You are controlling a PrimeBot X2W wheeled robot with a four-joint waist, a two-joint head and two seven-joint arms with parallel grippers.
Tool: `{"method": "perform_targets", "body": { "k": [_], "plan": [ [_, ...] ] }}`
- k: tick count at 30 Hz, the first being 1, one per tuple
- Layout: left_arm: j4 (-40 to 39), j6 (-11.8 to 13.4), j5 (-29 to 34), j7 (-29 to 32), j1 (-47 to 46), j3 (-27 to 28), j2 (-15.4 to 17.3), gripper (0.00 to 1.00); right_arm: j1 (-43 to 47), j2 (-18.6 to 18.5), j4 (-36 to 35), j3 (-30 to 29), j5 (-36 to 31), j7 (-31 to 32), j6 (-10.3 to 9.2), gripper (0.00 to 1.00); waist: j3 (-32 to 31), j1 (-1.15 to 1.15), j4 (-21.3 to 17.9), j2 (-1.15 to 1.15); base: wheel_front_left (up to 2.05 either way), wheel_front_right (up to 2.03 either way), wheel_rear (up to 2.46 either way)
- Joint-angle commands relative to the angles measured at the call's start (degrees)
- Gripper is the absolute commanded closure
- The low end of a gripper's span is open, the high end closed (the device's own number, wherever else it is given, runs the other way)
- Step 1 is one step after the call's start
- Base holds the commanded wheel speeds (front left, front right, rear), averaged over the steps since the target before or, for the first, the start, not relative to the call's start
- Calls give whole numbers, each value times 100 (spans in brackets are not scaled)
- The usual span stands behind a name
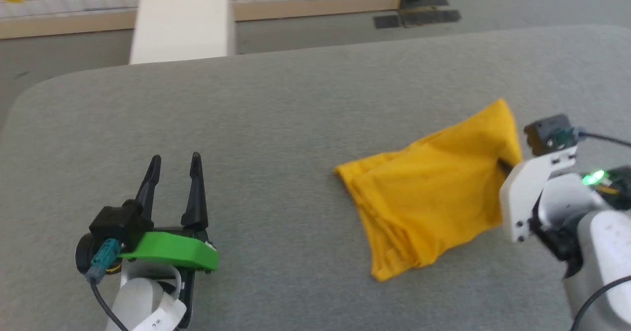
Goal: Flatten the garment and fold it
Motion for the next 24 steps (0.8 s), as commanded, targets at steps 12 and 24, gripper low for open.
{"method": "perform_targets", "body": {
  "k": [12,24],
  "plan": [
    [-509,-24,343,-21,-342,-24,285,0,-1268,-746,921,-403,-684,-909,-9,100,1255,0,-1711,0,0,0,0],
    [-1171,-31,494,388,-683,-181,784,0,-2407,-786,2176,-1491,-1742,-1896,-9,100,2075,0,-1763,0,0,0,0]
  ]
}}
